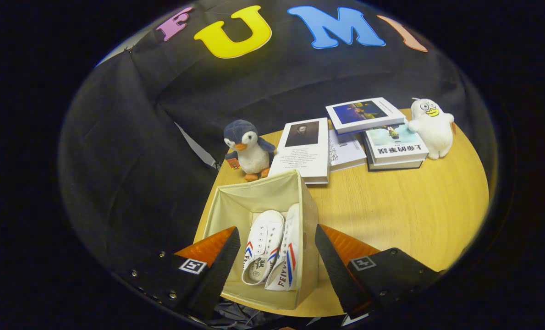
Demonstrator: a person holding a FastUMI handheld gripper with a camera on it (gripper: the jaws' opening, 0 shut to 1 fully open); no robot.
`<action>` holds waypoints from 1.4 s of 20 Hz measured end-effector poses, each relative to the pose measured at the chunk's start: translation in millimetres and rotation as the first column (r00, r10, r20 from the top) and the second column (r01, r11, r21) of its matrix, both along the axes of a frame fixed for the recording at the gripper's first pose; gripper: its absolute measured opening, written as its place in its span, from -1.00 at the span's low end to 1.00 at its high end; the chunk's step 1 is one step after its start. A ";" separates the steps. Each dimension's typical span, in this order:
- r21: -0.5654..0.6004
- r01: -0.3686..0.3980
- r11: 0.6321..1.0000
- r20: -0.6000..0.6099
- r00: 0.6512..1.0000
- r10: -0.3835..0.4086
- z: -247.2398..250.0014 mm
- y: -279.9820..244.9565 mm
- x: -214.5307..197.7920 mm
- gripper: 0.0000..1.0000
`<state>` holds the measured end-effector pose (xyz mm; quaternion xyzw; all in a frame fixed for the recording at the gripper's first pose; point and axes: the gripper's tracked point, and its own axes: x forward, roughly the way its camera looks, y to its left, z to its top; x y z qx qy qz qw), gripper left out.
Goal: Open the storage box then place both shoes into the box .Put the left shoe in first, then the right shoe, with the right side of both shoes facing outward in a uniform manner.
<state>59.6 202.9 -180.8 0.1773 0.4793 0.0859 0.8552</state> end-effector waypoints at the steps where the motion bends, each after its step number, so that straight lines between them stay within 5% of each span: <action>1: -0.012 -0.007 1.000 0.029 1.000 0.007 9.8 -6.2 -0.9 0.96; 12: -0.122 0.071 0.990 0.284 0.958 -0.034 92.9 -125.0 -20.6 0.95; 21: -0.302 0.213 0.929 0.536 0.844 -0.020 147.2 -223.4 -46.3 0.95; 28: -0.286 0.271 0.919 0.608 0.792 -0.044 164.9 -244.6 -60.2 0.95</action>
